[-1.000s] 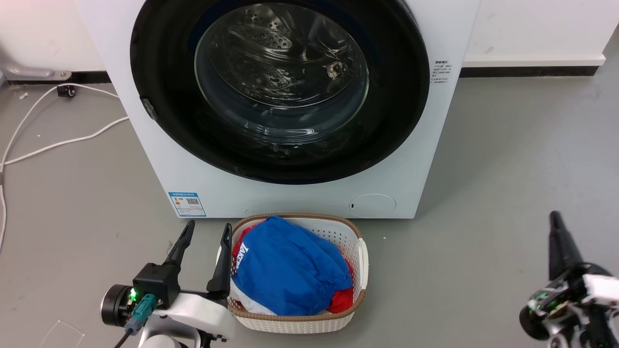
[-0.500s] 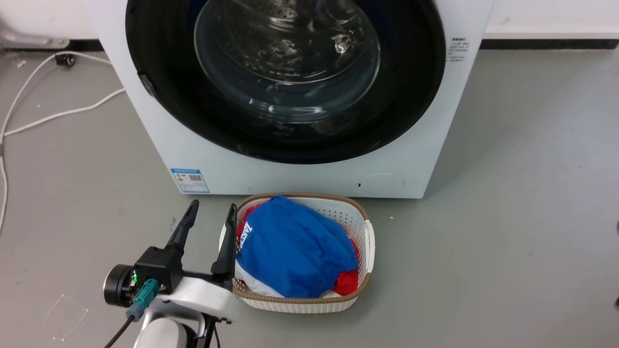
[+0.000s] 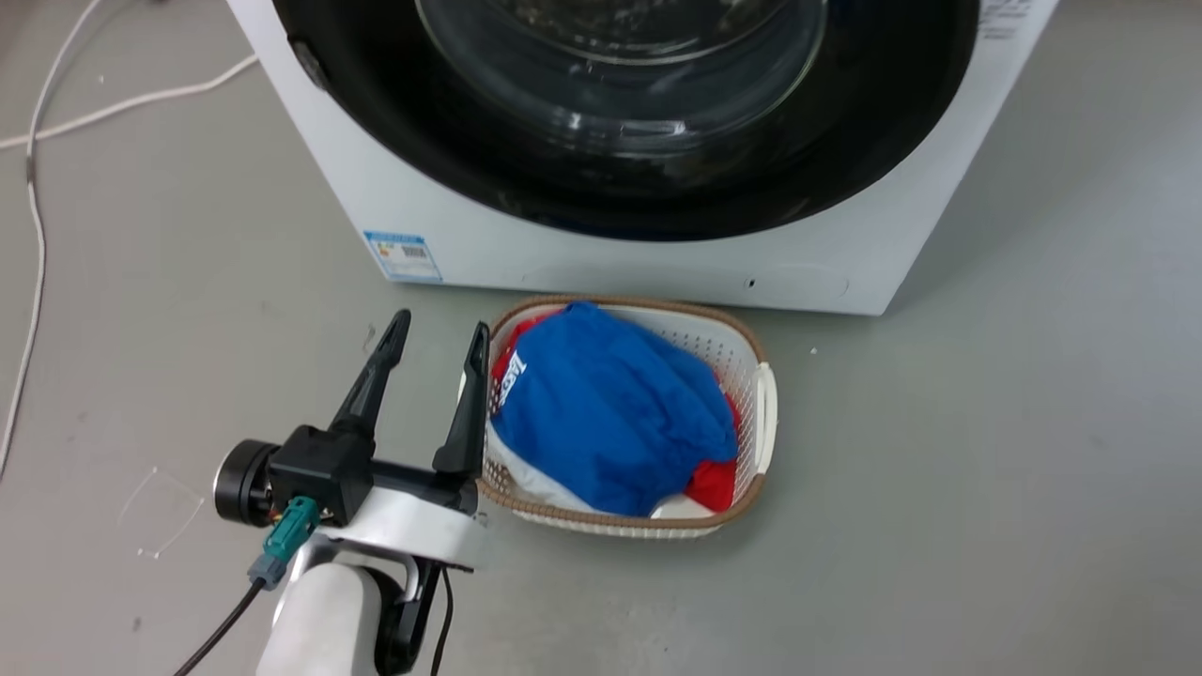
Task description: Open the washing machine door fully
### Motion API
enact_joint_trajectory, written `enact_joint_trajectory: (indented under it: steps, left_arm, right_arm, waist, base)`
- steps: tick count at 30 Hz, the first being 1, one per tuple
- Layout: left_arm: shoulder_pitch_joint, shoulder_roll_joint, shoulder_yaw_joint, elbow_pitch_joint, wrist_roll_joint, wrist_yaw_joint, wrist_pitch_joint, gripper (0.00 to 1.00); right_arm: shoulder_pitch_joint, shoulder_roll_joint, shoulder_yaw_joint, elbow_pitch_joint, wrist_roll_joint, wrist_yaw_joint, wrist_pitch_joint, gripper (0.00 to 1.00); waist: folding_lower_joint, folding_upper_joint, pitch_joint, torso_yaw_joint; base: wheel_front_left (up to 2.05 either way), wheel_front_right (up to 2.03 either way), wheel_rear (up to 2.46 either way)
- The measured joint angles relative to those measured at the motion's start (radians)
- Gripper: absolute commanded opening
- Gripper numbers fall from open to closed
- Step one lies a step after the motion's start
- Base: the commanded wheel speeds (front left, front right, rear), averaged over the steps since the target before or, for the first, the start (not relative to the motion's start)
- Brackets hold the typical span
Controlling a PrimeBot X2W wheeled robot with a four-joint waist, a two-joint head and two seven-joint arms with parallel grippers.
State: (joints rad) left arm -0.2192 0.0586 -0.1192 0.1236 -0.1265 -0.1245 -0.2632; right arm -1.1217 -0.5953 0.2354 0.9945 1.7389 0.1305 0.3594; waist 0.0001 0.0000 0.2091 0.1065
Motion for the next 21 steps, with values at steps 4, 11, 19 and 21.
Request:
enact_joint_trajectory:
  steps: [4, 11, 19, 21]
  left_arm:
    - [-0.026, -0.002, -0.008, -0.023, -0.002, -0.001, 0.000, 1.00]
    - [-0.052, -0.005, -0.021, -0.034, -0.010, -0.003, 0.000, 1.00]
    - [-0.081, -0.006, -0.027, -0.041, -0.018, -0.003, 0.000, 1.00]
    - [-0.092, -0.006, -0.029, -0.046, -0.023, -0.003, 0.000, 1.00]
  right_arm:
    - [-0.161, 0.026, 0.089, 0.102, -0.064, 0.000, 0.065, 0.00]
    - [-0.326, 0.099, 0.195, 0.219, -0.160, 0.000, 0.134, 0.00]
    - [-0.406, 0.154, 0.244, 0.271, -0.213, 0.000, 0.149, 0.00]
    - [-0.423, 0.161, 0.247, 0.276, -0.219, 0.000, 0.148, 0.00]
  waist:
    - [0.0000, 0.0000, 0.050, 0.018]
    - [0.0000, 0.0000, 0.116, 0.054]
    - [0.0000, 0.0000, 0.178, 0.081]
    - [0.0000, 0.0000, 0.193, 0.087]
  base:
    - [0.00, 0.00, 0.00]
    - [0.00, 0.00, 0.00]
    - [0.00, 0.00, 0.00]
    - [0.00, 0.00, 0.00]
